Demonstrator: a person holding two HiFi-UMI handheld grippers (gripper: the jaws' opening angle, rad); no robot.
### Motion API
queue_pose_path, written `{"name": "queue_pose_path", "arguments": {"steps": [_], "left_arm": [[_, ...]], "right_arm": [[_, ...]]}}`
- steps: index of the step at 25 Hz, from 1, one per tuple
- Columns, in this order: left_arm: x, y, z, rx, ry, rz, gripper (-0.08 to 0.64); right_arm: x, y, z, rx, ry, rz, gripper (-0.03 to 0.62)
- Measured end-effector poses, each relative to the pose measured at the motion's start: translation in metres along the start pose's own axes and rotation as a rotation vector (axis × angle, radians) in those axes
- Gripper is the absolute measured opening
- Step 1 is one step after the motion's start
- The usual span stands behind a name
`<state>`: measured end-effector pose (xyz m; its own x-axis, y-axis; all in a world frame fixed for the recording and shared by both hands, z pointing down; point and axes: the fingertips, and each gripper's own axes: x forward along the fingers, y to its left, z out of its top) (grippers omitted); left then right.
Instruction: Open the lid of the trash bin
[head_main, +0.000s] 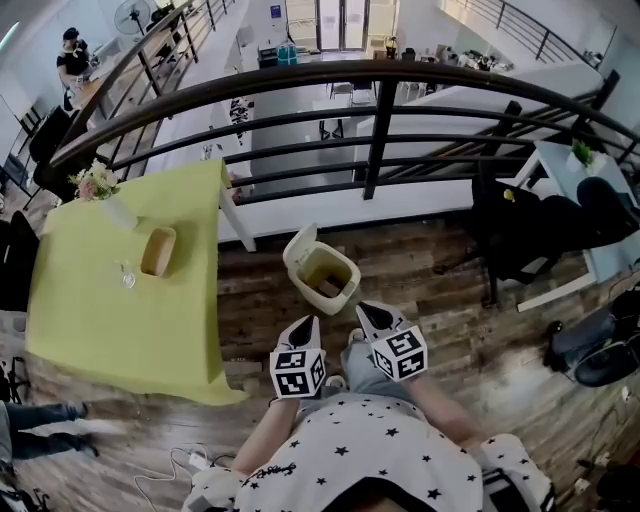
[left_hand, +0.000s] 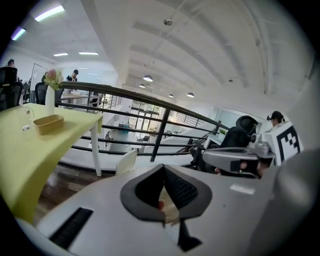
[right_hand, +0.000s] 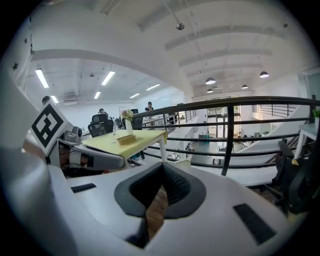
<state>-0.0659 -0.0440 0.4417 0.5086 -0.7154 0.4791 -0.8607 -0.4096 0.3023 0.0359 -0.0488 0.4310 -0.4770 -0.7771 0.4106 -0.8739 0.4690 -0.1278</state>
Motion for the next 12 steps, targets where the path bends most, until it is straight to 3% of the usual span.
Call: {"name": "queue_pose_path", "arguments": {"steps": [12], "left_arm": [[-0.016, 0.002, 0.006, 0.007, -0.024, -0.011, 0.011]], "right_arm": [[-0.018, 0.017, 0.017, 0.024, -0.059, -0.006, -0.006]]}}
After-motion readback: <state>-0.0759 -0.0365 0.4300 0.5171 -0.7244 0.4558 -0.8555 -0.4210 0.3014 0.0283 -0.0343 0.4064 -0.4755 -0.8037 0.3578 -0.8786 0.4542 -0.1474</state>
